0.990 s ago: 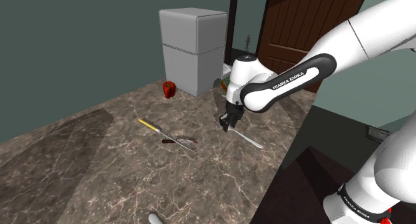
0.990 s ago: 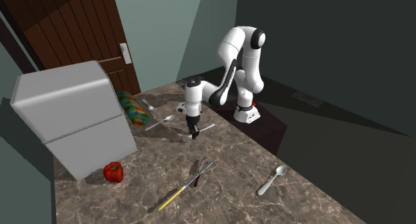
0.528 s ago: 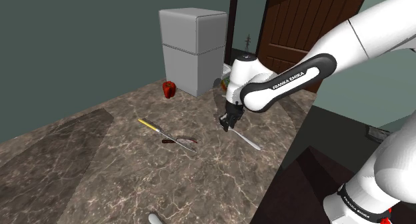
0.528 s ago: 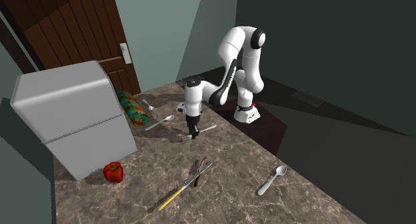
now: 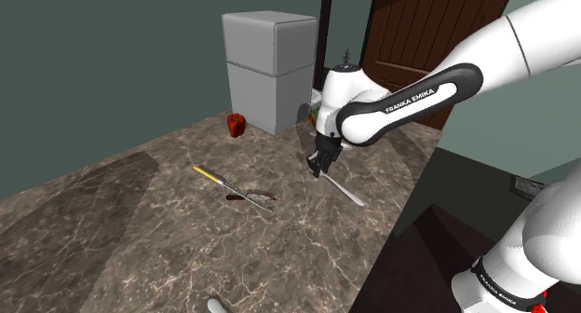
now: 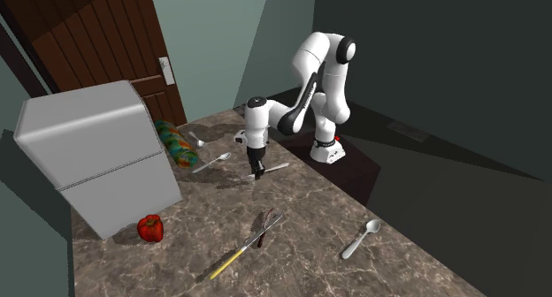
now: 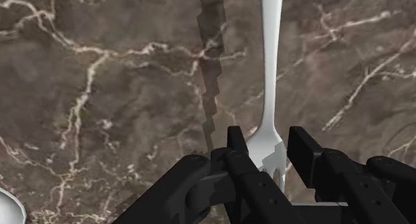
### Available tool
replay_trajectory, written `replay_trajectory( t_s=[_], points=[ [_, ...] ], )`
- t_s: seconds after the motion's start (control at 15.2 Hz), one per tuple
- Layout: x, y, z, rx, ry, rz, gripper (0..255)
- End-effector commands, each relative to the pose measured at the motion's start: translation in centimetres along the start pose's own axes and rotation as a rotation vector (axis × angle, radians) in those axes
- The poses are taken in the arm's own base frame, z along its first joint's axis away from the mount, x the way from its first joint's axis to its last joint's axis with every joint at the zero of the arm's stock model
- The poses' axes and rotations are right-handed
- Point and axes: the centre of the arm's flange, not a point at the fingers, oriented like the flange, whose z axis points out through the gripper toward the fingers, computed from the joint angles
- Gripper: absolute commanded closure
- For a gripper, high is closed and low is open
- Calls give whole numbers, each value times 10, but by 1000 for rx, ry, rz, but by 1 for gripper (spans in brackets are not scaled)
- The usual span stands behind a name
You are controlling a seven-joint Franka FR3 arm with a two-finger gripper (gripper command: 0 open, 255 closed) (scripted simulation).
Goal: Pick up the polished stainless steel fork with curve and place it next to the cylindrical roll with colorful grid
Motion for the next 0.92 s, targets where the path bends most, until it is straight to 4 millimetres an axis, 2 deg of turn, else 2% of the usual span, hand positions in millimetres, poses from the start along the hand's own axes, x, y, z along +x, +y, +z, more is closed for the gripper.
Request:
replay_trajectory(
  t_s=[0.0, 0.86],
  points=[
    [0, 0, -11, 0, 0, 0, 255],
    [5, -1, -80, 0, 0, 0, 255]
  ],
)
